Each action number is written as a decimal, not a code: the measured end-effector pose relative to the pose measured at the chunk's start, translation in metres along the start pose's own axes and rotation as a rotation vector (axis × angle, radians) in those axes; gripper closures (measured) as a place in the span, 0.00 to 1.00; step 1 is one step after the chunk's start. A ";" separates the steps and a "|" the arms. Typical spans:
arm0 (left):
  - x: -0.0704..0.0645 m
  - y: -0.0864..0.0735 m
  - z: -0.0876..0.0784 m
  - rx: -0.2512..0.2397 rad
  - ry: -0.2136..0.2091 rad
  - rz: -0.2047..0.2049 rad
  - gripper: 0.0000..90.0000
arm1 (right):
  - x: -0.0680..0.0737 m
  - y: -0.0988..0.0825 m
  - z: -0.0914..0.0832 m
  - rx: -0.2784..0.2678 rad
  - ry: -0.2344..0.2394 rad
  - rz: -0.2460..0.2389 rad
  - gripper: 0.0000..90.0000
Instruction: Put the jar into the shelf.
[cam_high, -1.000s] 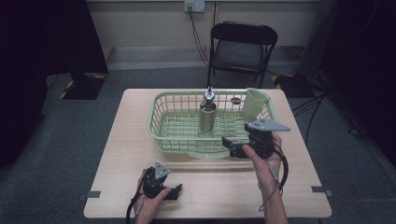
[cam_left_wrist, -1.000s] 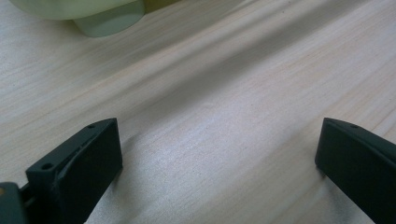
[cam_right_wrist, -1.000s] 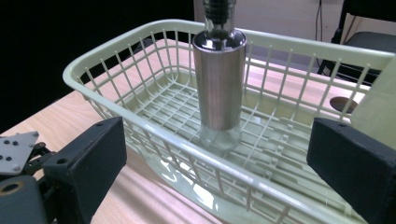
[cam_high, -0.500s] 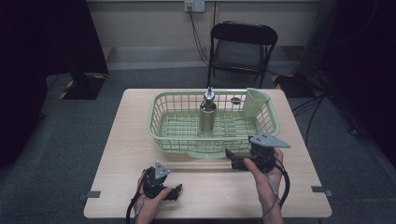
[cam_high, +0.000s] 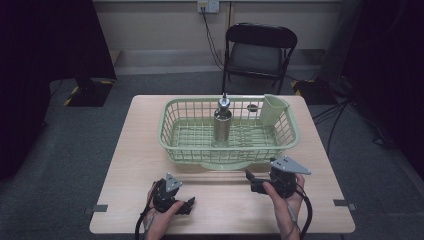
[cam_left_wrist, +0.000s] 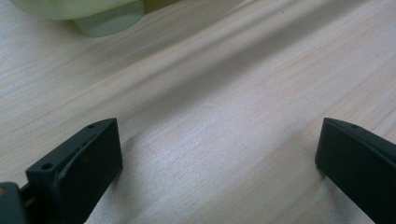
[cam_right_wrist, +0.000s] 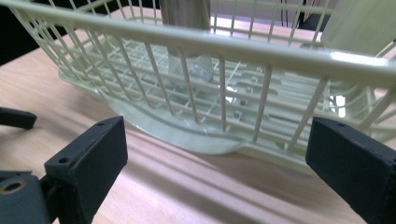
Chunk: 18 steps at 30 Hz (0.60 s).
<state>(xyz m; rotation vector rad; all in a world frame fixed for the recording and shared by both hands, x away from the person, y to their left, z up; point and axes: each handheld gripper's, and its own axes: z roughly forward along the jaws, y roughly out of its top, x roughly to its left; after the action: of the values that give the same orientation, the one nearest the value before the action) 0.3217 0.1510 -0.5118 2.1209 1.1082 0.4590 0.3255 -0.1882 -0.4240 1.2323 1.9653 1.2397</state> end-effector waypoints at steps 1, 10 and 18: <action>0.000 0.000 0.000 0.000 0.000 0.002 0.00 | 0.000 -0.003 0.001 0.005 0.001 0.000 0.05; 0.000 0.000 0.000 0.000 0.000 0.002 0.00 | 0.004 -0.025 0.010 0.047 -0.012 -0.010 0.05; 0.000 0.000 0.000 0.000 0.000 0.002 0.00 | 0.006 -0.042 0.019 0.089 -0.022 -0.011 0.05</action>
<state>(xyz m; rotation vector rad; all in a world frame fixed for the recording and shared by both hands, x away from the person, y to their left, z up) 0.3218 0.1511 -0.5118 2.1224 1.1066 0.4601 0.3193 -0.1817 -0.4692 1.2710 2.0282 1.1394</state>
